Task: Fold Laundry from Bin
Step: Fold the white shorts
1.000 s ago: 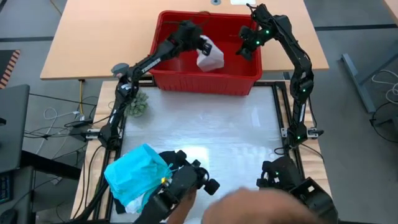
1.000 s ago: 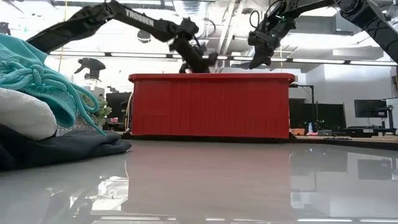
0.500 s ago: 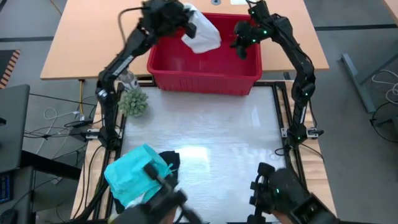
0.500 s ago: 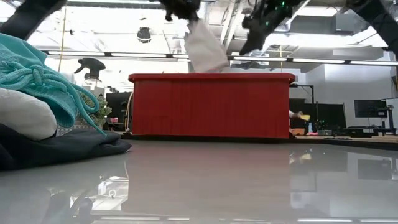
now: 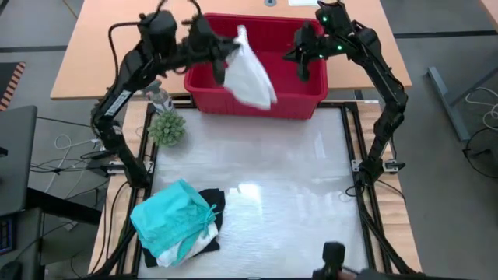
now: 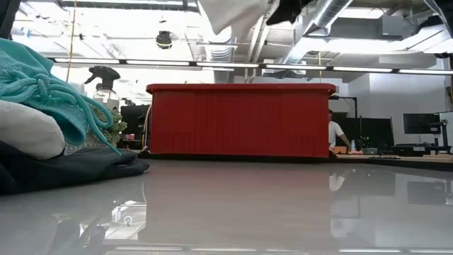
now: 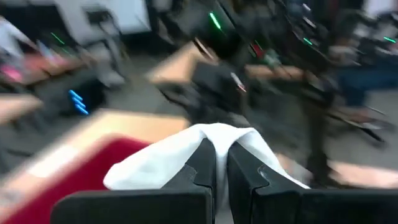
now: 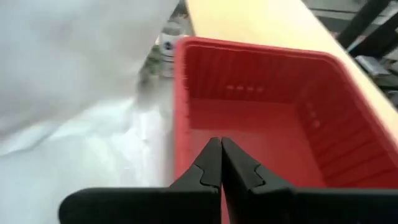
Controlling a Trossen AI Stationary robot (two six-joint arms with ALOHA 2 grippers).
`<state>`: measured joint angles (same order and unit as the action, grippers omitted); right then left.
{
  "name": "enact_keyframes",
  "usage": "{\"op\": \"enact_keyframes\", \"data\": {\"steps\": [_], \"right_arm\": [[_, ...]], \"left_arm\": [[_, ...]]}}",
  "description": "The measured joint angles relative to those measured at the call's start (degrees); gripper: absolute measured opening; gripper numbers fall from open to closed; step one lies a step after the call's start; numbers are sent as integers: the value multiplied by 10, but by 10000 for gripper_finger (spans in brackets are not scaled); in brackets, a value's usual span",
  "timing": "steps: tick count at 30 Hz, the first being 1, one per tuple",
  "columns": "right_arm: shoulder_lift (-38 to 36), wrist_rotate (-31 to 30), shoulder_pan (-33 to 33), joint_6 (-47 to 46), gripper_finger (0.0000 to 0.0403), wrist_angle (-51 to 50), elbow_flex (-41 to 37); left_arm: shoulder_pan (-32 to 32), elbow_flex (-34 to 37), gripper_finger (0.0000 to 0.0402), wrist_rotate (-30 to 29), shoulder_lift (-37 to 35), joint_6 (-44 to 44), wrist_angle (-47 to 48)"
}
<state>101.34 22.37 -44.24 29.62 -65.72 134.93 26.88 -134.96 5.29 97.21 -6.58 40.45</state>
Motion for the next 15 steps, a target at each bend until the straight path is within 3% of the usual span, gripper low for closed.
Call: {"op": "enact_keyframes", "data": {"steps": [5, 12, 15], "right_arm": [[-16, 0, 43, -10, 31, -70, 0], [-35, -6, 76, 26, 31, -215, 0], [-53, -6, 76, 4, 27, -236, 0]], "left_arm": [[-87, 8, 0, 0, 6, 49, 74], [-196, 98, 0, -96, 24, 70, 50], [-225, 173, 0, -87, 21, 103, -18]]}}
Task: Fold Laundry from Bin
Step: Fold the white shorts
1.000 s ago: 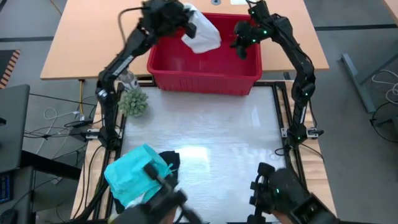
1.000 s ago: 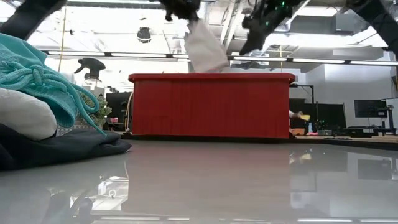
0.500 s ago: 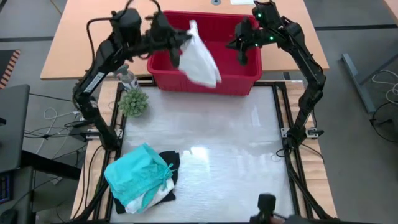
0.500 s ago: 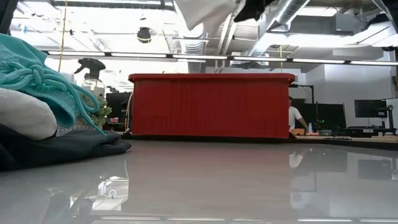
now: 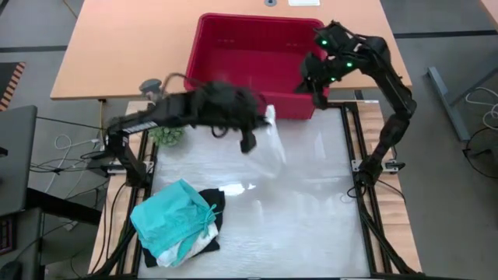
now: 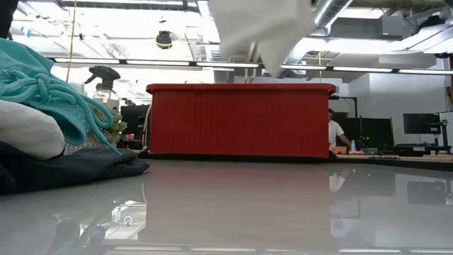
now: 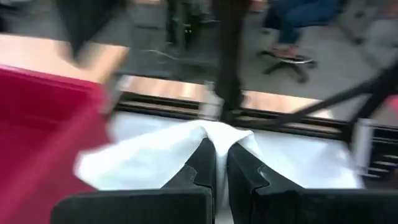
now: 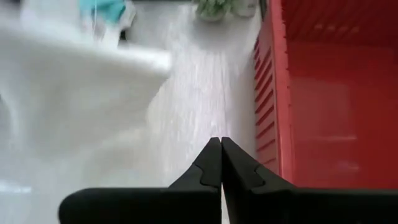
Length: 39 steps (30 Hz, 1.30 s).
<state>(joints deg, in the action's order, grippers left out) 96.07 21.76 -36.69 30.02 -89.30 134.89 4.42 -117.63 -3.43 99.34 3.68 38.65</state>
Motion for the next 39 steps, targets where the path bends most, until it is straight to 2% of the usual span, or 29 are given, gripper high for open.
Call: {"op": "enact_keyframes", "data": {"steps": [4, 12, 14, 17, 20, 22, 26, 30, 35, 39], "right_arm": [[-30, 2, 0, -55, 29, -1, 0], [-56, 13, 32, -172, 39, -3, 0], [-55, 31, 50, -191, 39, -5, 0], [-53, 87, 92, -182, 40, -7, -19], [-54, 95, 145, -163, 40, -7, -58], [-54, 87, 173, -146, 40, -8, -95], [-54, 94, 212, -110, 48, 7, -177], [-54, 96, 232, -106, 81, 109, -254], [-53, 92, 252, -105, 167, 269, -321], [-48, 83, 254, -110, 242, 343, -346]], "left_arm": [[-23, 113, 0, 46, -10, 42, -104], [-33, 331, 14, 50, -29, 75, -271], [-26, 384, 17, 88, -27, 82, -311], [-19, 445, 13, 179, -31, 77, -381], [-19, 470, 7, 281, -40, 16, -370], [-25, 476, 5, 312, -55, -23, -329], [-35, 470, 7, 284, -99, -106, -246], [-40, 470, 10, 225, -144, -141, -200], [-43, 470, 10, 183, -184, -169, -185], [-43, 470, 11, 168, -204, -200, -156]]}}
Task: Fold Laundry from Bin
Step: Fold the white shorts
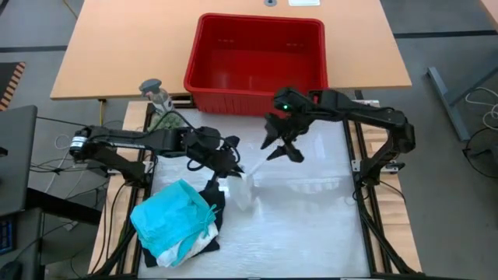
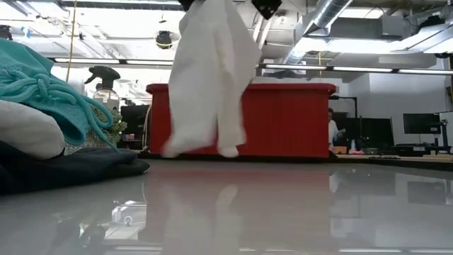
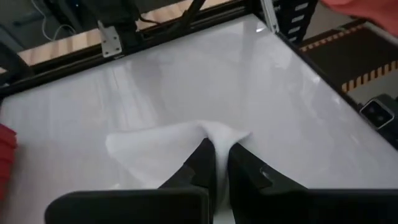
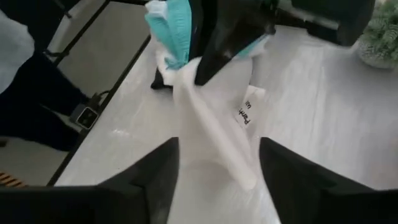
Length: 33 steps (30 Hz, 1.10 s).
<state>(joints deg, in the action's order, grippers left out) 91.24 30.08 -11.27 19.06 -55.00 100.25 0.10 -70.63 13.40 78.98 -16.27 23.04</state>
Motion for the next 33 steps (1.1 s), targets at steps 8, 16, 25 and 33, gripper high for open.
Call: {"op": "enact_keyframes", "data": {"steps": [8, 16, 25, 33], "right_arm": [[33, 2, -8, 3, 283, 57, -8], [109, 39, -8, 3, 284, 70, -9], [158, 135, -2, -21, 284, 87, -8], [182, 140, -1, -14, 284, 149, -7]], "left_arm": [[-12, 0, 11, -9, -3, -42, 27], [-29, -2, 12, -27, -3, -93, 51], [-43, -8, 12, -84, -3, -172, 75], [-43, -9, 12, -83, -2, -187, 65]]}}
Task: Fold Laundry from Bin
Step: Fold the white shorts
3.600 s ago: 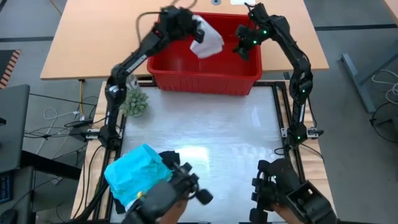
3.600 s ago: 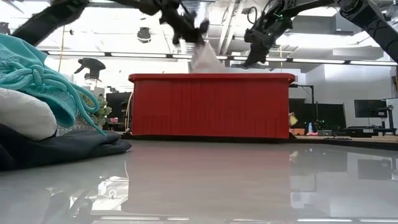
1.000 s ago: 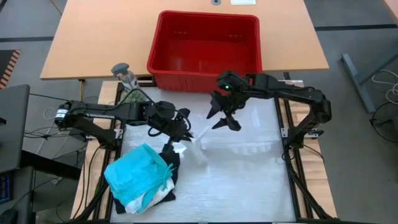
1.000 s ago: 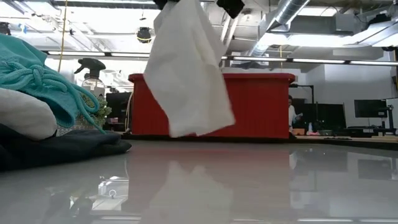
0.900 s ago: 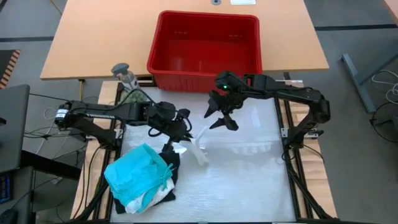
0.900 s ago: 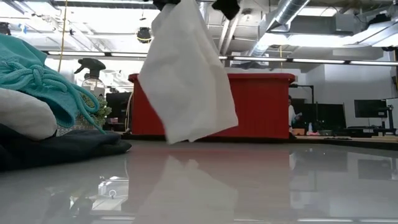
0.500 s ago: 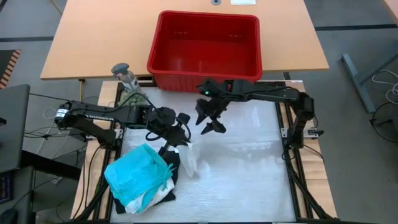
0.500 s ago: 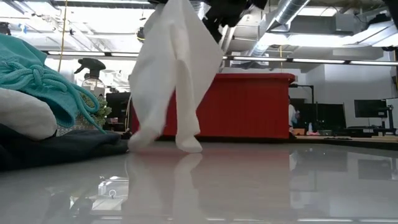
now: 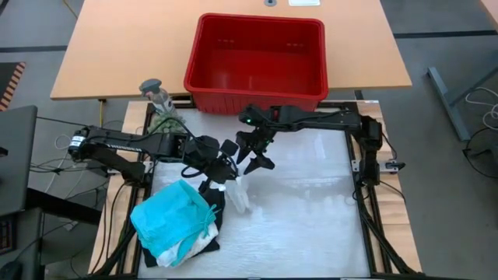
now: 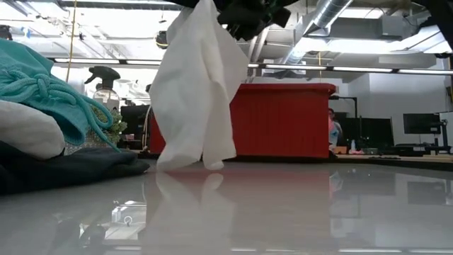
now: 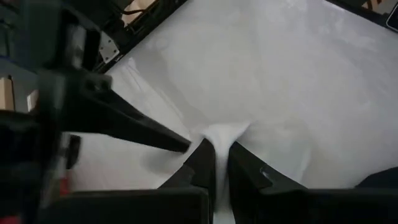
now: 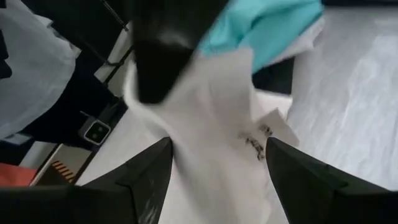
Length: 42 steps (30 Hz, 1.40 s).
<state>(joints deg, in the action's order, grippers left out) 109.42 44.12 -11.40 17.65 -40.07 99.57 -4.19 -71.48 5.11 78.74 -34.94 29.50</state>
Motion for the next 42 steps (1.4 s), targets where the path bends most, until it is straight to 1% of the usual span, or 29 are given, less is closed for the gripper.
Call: {"op": "enact_keyframes", "data": {"steps": [2, 5, 8, 11, 14, 17, 19, 20, 21, 24, 26, 30, 35, 37, 39, 41, 42], "right_arm": [[7, 3, -4, 0, 284, 0, -1], [15, 37, -4, 0, 284, -2, -1], [22, 58, -1, 0, 281, -4, -1], [23, 68, 3, 2, 256, -12, -1], [22, 69, 6, 6, 196, -11, -1], [21, 69, 8, 9, 107, -10, -1], [21, 69, 8, 9, 39, -11, -1], [21, 69, 7, 10, 24, -10, -1], [21, 65, 6, 8, 22, -10, -1], [21, 33, 9, 0, 22, -13, -1], [21, 18, 10, 2, 22, -15, -1], [21, -19, 12, 2, 22, -21, -1], [10, -76, 10, 9, 22, -25, -1], [5, -105, 8, 9, 22, -27, -1], [-3, -140, 8, 11, 22, -30, -1], [-10, -189, 12, 26, 22, -36, -1], [-17, -216, 15, 39, 22, -34, -1]], "left_arm": [[-3, 0, 12, 0, 0, -9, 0], [-4, 0, 12, 0, 0, -30, 0], [-4, 0, 12, -17, 0, -35, 0], [-3, 0, 12, -24, 0, -35, 1], [-3, 0, 12, -24, 0, -37, 0], [-4, 0, 12, -27, 0, -43, 0], [-3, 0, 12, -29, 0, -43, 0], [-3, 0, 12, -31, 0, -41, 0], [-3, 0, 12, -43, 0, -33, 0], [-4, 0, 14, -104, 0, 17, 0], [-3, 0, 22, -129, -6, 57, 0], [-1, -1, 56, -121, -37, 121, -5], [4, -1, 111, -48, -84, 211, 2], [6, -2, 132, -51, -99, 243, 29], [12, -2, 153, -82, -105, 266, 73], [25, 2, 169, -103, -103, 282, 98], [35, 8, 177, -100, -102, 287, 94]]}}
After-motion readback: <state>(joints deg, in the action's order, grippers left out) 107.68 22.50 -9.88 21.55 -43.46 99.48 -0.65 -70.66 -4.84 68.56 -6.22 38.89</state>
